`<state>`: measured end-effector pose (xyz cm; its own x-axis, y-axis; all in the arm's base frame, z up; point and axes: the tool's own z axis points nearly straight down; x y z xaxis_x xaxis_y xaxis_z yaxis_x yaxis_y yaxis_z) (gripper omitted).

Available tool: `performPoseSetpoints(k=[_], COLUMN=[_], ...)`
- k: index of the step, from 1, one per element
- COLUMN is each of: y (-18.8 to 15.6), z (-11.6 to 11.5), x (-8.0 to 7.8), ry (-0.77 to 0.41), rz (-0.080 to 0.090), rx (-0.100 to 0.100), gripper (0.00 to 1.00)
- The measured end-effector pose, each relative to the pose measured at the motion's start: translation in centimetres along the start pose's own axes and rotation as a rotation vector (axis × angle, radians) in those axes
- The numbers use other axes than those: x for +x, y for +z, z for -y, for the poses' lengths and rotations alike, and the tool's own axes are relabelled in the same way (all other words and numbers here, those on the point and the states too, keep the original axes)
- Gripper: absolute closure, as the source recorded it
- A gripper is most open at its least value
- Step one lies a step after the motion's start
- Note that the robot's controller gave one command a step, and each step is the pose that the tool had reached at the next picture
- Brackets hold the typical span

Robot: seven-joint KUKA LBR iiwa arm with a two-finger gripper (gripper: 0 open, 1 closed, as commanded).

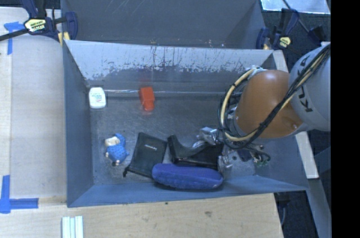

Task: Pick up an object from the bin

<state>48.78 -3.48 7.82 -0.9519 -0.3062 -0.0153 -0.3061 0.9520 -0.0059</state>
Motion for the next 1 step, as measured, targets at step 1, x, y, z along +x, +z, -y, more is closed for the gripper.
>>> performPoseSetpoints(k=[1], y=[-13.91], z=[5.17], x=[-3.02], ry=[0.069], rz=[-0.009], rx=[-0.001], gripper=[1.0])
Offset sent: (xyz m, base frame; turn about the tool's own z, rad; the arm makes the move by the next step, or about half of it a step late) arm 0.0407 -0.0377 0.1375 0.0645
